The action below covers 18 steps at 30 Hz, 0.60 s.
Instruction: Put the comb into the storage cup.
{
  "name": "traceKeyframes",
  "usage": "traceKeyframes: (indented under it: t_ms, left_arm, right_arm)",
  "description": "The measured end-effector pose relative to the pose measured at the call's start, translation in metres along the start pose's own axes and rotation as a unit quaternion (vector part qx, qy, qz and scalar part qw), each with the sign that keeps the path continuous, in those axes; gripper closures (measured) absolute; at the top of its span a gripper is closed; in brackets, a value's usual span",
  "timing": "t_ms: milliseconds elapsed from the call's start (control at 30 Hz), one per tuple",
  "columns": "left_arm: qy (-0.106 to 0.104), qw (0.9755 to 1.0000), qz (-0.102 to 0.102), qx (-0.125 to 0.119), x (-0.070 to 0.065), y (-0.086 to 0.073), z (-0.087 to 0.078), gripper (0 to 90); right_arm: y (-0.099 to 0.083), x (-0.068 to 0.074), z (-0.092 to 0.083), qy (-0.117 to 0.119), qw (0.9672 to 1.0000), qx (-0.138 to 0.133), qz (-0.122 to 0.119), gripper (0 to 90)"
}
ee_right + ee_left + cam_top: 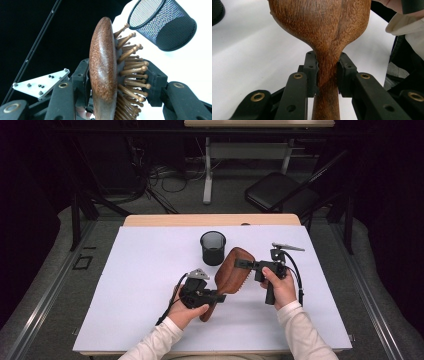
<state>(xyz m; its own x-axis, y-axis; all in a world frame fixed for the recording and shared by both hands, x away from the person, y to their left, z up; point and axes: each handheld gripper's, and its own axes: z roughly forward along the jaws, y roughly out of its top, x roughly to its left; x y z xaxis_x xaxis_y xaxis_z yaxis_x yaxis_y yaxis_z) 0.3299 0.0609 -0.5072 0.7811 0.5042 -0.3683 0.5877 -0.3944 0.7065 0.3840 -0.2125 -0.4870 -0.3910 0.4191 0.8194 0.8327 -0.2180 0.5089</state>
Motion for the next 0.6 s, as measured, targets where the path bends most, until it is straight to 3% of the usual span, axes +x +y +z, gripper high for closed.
traceKeyframes:
  t_ms: [600]
  left_arm:
    - [0.001,1.0,0.001,-0.002,-0.0009,-0.0001,0.0,72.6]
  right_arm:
    - [0.0003,-0.0004,-0.003,-0.005,0.9998,0.006,0.019,49.7]
